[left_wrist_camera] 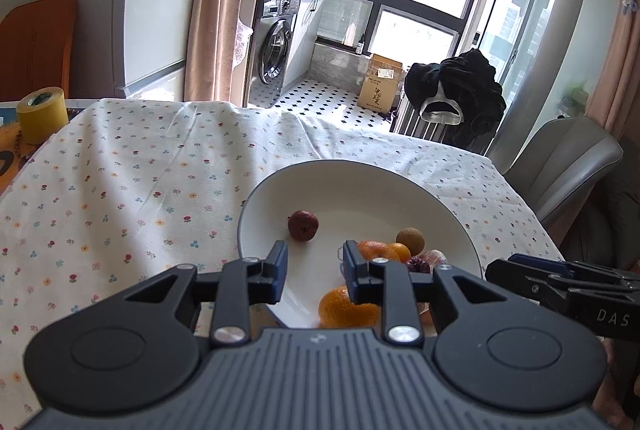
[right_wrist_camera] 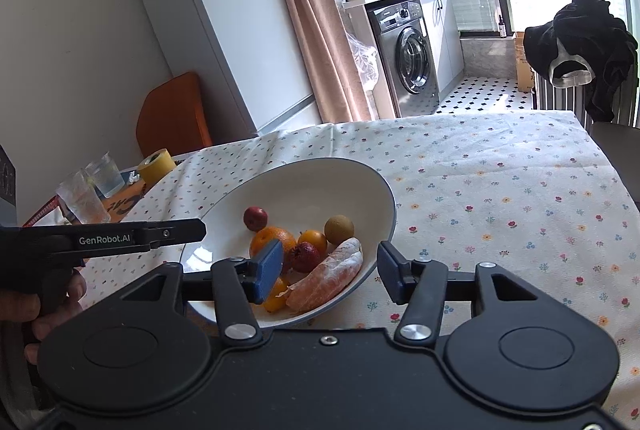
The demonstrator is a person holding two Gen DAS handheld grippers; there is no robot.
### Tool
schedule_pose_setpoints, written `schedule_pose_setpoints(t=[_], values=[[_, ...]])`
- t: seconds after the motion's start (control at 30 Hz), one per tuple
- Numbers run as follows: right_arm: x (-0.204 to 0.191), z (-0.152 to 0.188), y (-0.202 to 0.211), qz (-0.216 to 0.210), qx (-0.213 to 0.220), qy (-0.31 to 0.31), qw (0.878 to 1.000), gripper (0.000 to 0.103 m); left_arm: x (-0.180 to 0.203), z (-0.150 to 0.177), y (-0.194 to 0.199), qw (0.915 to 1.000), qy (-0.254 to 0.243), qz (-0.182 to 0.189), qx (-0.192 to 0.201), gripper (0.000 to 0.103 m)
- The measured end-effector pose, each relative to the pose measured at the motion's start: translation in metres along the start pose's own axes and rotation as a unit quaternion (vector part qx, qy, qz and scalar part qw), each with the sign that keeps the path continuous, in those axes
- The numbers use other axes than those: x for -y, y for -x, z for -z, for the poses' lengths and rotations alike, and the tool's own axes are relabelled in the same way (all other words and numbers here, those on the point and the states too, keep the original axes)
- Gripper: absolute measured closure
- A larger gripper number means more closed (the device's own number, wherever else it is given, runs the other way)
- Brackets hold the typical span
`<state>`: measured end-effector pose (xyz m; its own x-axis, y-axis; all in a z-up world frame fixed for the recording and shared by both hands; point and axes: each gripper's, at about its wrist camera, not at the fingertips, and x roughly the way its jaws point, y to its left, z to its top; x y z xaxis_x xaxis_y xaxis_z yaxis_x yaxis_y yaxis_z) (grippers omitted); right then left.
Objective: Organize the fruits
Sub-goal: 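Open the left tool in the bowl while the right tool releases its plum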
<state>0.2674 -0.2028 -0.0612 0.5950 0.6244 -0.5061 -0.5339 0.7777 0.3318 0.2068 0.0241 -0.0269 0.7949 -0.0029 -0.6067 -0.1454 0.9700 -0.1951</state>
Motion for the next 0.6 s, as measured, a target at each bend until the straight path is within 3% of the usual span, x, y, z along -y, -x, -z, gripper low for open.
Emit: schedule_pose_setpoints(t=[0.17, 0.27, 0.33, 0.47, 0.6], values=[[-0.004, 0.003, 0.005, -0.005, 0.004, 0.0, 1.0, 0.036, -0.005, 0.003, 0.013, 0.9999, 0.004, -0.011, 0.008, 0.061], [-0.006, 0.004, 0.01, -0.008, 0.007, -0.001, 1.0, 0.027, -0.006, 0.006, 0.02, 0.9997, 0.005, -0.019, 0.012, 0.042], [-0.009, 0.006, 0.013, -0.01, 0.009, -0.001, 1.0, 0.021, -0.006, 0.008, 0.025, 0.9993, 0.007, -0.035, 0.016, 0.022], [-0.015, 0.01, 0.021, -0.016, 0.009, 0.003, 1.0, 0.009, -0.009, 0.014, 0.036, 0.9986, 0.01, -0.047, 0.025, 0.017], [-0.022, 0.015, 0.027, -0.018, 0.006, 0.01, 1.0, 0.004, -0.013, 0.021, 0.043, 0.9981, 0.015, -0.056, 0.021, 0.016]])
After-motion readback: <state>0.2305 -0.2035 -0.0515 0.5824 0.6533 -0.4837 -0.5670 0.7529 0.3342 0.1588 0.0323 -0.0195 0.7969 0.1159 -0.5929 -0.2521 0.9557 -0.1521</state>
